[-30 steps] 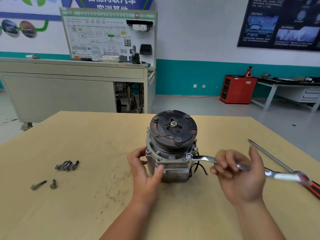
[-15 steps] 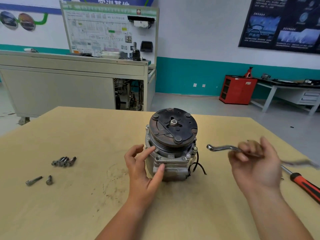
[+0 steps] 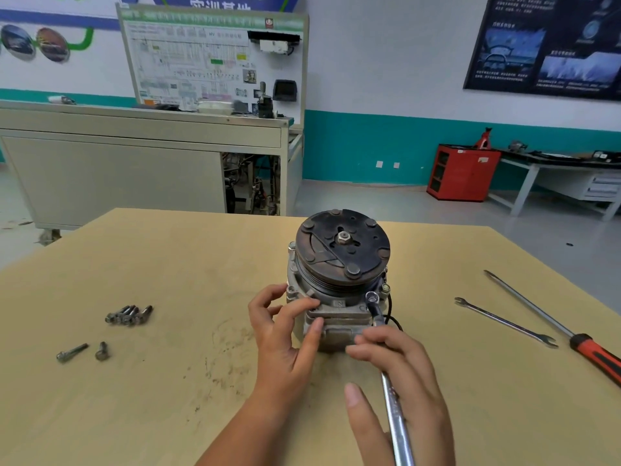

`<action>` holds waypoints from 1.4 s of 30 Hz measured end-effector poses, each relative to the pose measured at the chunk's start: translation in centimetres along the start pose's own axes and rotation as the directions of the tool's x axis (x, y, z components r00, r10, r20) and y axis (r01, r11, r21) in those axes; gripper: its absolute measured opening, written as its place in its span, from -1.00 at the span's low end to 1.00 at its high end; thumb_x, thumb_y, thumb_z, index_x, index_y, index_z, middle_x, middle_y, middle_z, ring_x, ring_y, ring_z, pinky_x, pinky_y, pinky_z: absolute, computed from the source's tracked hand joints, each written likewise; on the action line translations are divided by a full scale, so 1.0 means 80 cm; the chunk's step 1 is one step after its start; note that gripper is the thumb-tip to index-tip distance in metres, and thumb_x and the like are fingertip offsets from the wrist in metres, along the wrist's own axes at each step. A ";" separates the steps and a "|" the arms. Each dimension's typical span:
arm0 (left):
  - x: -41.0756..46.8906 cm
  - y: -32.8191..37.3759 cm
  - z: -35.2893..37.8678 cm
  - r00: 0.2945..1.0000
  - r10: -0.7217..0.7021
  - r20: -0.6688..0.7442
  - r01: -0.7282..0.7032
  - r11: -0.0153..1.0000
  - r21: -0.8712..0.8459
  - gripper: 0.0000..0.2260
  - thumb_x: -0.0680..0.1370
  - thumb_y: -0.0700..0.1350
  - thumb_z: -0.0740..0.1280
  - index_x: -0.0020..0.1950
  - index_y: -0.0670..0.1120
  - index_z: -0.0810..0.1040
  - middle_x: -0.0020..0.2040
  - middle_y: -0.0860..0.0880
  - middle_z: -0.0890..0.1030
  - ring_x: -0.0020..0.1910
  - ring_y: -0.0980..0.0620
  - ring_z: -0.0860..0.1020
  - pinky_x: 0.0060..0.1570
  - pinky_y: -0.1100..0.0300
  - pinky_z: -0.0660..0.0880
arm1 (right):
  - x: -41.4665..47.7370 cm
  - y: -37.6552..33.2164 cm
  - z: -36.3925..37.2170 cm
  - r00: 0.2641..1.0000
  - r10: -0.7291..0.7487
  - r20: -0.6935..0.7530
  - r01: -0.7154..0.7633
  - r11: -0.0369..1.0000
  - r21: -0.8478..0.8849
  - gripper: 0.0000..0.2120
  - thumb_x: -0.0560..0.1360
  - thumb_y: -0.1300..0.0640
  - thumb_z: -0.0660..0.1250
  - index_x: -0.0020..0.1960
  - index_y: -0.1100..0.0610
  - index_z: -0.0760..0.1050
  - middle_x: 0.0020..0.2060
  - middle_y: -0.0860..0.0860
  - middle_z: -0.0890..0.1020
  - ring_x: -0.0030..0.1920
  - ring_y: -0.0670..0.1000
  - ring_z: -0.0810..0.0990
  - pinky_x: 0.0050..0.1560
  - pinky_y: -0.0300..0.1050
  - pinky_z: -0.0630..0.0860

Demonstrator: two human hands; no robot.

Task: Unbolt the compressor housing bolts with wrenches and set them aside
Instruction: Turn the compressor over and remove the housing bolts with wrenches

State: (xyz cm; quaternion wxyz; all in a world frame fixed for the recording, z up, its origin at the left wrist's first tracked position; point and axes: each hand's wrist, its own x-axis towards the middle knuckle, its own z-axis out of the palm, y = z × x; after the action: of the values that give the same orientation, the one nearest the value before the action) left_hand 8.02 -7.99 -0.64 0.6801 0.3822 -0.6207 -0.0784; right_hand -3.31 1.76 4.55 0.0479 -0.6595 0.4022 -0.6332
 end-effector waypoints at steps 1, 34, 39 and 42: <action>0.000 0.000 0.000 1.000 0.000 0.000 0.000 1.000 -0.004 -0.81 0.47 0.00 0.29 0.06 0.20 0.47 0.24 0.04 0.28 0.30 0.15 0.28 0.26 0.43 0.17 | 0.001 -0.001 0.000 1.000 0.011 0.011 -0.011 1.000 -0.014 -0.83 0.31 0.03 0.28 -0.13 0.00 0.58 0.01 -0.14 0.52 0.04 -0.23 0.57 0.07 -0.50 0.37; 0.003 0.001 -0.002 0.997 -0.043 0.063 0.047 0.996 -0.070 -0.77 0.47 -0.02 0.26 0.12 0.09 0.46 0.32 -0.19 0.34 0.41 0.12 0.27 0.33 0.41 0.17 | -0.004 0.027 -0.003 0.993 0.097 -0.067 -0.067 0.931 0.359 -0.72 0.41 -0.03 0.30 -0.43 0.00 0.36 -0.19 -0.16 0.50 -0.24 -0.09 0.55 -0.12 -0.06 0.57; 0.003 0.001 -0.002 0.998 -0.038 0.058 0.042 0.997 -0.069 -0.76 0.47 -0.02 0.26 0.13 0.09 0.46 0.32 -0.16 0.34 0.40 0.17 0.26 0.32 0.41 0.17 | -0.005 0.020 0.008 0.997 0.035 -0.063 -0.027 0.992 0.120 -0.78 0.37 0.02 0.28 -0.38 0.02 0.30 -0.18 -0.17 0.45 -0.24 -0.12 0.53 -0.15 -0.18 0.53; 0.003 0.001 -0.001 0.998 -0.038 0.053 0.042 0.996 -0.073 -0.76 0.46 -0.02 0.26 0.12 0.10 0.46 0.32 -0.16 0.33 0.40 0.17 0.26 0.32 0.42 0.17 | -0.009 0.014 0.010 0.999 0.030 -0.017 -0.028 0.996 0.090 -0.78 0.34 0.02 0.30 -0.38 0.02 0.30 -0.18 -0.16 0.44 -0.22 -0.12 0.53 -0.15 -0.26 0.51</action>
State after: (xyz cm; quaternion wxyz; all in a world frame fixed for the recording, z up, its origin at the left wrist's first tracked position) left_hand 8.13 -8.04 -0.42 0.6758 0.3668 -0.6270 -0.1250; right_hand -3.02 1.07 3.17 0.0831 -0.6449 0.3833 -0.6559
